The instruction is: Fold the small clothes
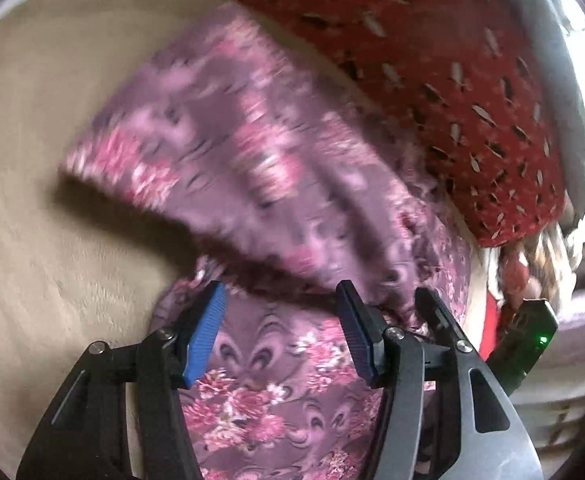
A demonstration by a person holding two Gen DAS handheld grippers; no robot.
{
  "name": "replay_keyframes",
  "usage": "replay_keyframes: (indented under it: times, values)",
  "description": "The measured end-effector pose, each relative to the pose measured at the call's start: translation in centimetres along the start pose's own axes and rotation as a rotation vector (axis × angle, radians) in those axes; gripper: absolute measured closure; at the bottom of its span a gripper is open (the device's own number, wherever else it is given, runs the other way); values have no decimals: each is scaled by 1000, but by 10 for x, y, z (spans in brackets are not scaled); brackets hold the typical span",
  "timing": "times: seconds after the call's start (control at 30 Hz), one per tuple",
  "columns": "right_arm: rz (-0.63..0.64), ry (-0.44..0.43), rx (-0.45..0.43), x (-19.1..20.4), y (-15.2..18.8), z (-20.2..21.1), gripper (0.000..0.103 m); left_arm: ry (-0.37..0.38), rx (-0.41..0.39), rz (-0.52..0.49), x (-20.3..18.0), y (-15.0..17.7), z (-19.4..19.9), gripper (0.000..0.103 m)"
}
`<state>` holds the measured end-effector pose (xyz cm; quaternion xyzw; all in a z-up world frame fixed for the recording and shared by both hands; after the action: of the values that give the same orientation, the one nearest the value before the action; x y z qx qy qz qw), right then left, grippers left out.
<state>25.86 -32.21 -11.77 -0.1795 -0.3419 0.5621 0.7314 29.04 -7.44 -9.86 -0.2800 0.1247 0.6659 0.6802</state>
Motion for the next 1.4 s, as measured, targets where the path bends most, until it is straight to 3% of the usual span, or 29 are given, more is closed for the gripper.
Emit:
replay_keyframes:
  times: [0.07, 0.1, 0.13, 0.27, 0.33, 0.5, 0.63, 0.73, 0.8, 0.87, 0.97, 1.03, 1.1, 1.17, 1.2, 1.3, 1.4]
  values:
    - [62, -29, -18, 20, 2, -3, 39, 19, 3, 25, 5, 4, -8, 48]
    - [103, -29, 2, 28, 4, -7, 75, 29, -4, 32, 4, 6, -9, 47]
    - [159, -36, 20, 39, 6, -9, 92, 36, -9, 38, 3, 7, -9, 47]
    - [276, -27, -43, 51, 1, 16, 93, 62, -23, 50, 4, 14, -7, 47]
    - [226, -50, -86, 36, -10, 38, 93, 67, -25, 59, 8, 17, -6, 47]
    - [80, 22, -155, -39, -37, 75, 93, 73, -26, 87, 11, 18, -5, 47]
    - [-41, 86, -149, -96, -44, 78, 93, 45, -28, 88, 6, 12, -7, 47]
    - [-131, 134, -90, -143, -31, 67, 93, 19, -27, 83, 4, 9, -7, 47]
    - [-167, 121, -30, -154, -18, 56, 92, 14, -24, 79, 0, 9, -6, 47]
    - [-198, 94, -43, -157, -14, 59, 91, 22, -38, 63, -5, 10, 1, 47]
    - [-208, 53, -95, -153, -16, 74, 85, 20, -83, 31, -14, 7, 12, 47]
    - [-243, 16, -89, -156, -19, 74, 68, 12, -98, 9, -22, 3, 13, 47]
    - [-287, 6, -67, -164, -12, 70, 60, -13, -92, -4, -30, -2, 3, 47]
    - [-251, 27, -31, -163, -8, 58, 79, -110, -60, -22, -31, -7, -15, 47]
    - [-218, 46, -28, -161, -9, 59, 94, -175, -31, -31, -29, -8, -26, 48]
    - [-231, 37, -88, -165, -14, 69, 94, -241, -20, -48, -27, -12, -42, 47]
    - [-211, 73, -6, -171, -12, 57, 94, -281, -25, -83, -34, -12, -41, 47]
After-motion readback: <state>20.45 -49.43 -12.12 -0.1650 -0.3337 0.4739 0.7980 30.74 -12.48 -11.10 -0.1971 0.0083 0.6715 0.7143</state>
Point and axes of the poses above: each gripper's, at about its wrist camera, not at the fingertips, and z roughly against the way its jaws point, x to its left, y to its underside, the point moved 5 cm from there along -z, roughly the way its jaws point, and after that the axes turned 3 degrees about -z, right-handed, at the moved point
